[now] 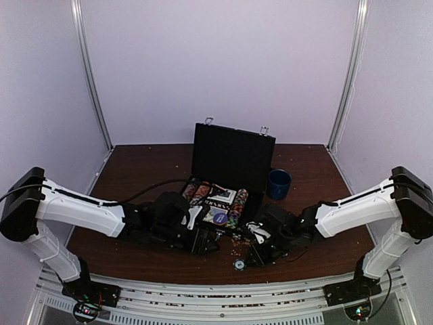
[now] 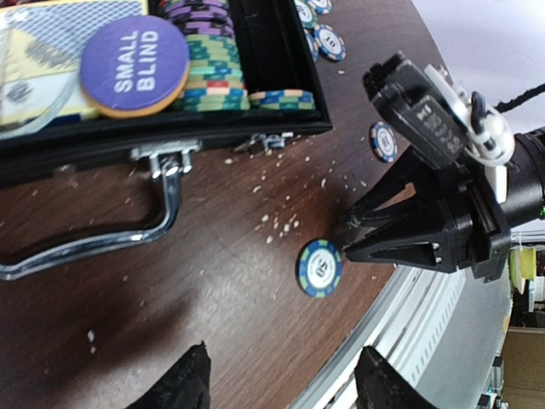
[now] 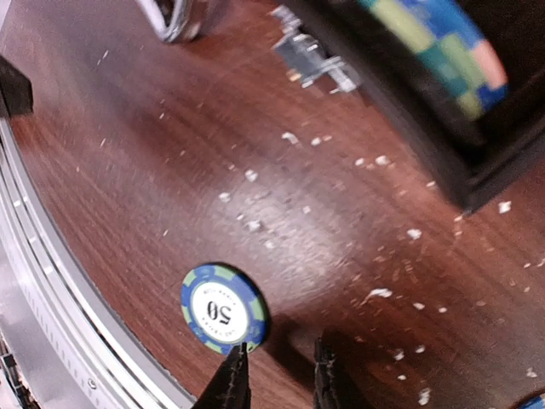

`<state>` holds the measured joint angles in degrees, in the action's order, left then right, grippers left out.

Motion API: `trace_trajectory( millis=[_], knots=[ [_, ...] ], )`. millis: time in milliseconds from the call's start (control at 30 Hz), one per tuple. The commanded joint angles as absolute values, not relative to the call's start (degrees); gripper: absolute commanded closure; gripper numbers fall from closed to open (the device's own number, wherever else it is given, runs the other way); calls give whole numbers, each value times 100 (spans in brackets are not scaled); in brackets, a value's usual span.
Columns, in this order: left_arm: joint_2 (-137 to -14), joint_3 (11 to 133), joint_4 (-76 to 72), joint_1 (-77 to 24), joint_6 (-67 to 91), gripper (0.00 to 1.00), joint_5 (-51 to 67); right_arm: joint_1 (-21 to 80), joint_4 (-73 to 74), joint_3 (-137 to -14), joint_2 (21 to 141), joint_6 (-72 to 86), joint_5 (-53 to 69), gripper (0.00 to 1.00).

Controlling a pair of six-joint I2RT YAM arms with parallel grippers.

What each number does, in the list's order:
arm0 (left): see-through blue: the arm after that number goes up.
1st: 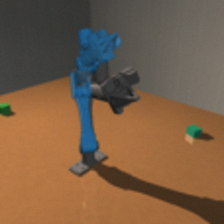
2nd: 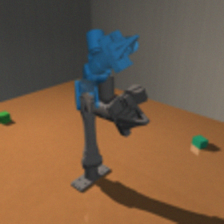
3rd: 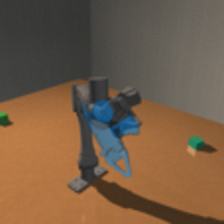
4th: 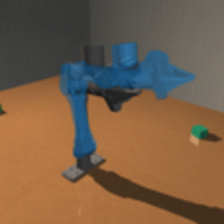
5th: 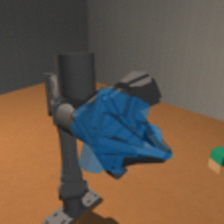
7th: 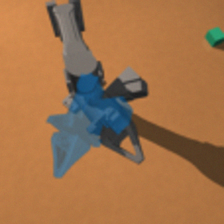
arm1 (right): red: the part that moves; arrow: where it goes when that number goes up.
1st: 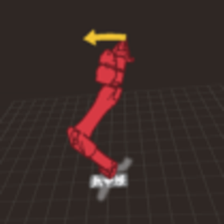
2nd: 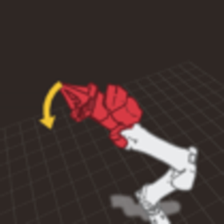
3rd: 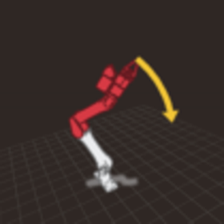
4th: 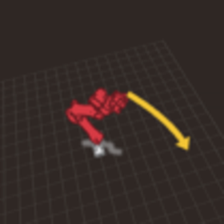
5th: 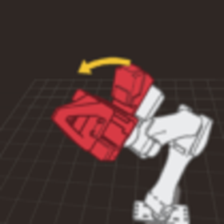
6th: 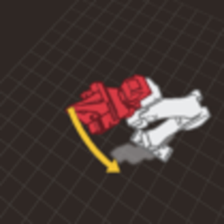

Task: Pack up texas hold em set
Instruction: Move the poker chip to the corner of the board.

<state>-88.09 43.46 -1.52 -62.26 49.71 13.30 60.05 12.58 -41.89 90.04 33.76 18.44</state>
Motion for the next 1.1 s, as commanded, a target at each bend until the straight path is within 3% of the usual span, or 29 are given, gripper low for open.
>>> trace_trajectory(
  millis=[0,1067],
  knots=[
    [-9151,4682,-706,-6240,4810,40,1532,5794,1180,-4097,8985,3521,1786,75],
    [-9894,4843,-678,-6406,4618,50,2043,6128,677,-4146,9916,2986,3326,76]
  ],
)
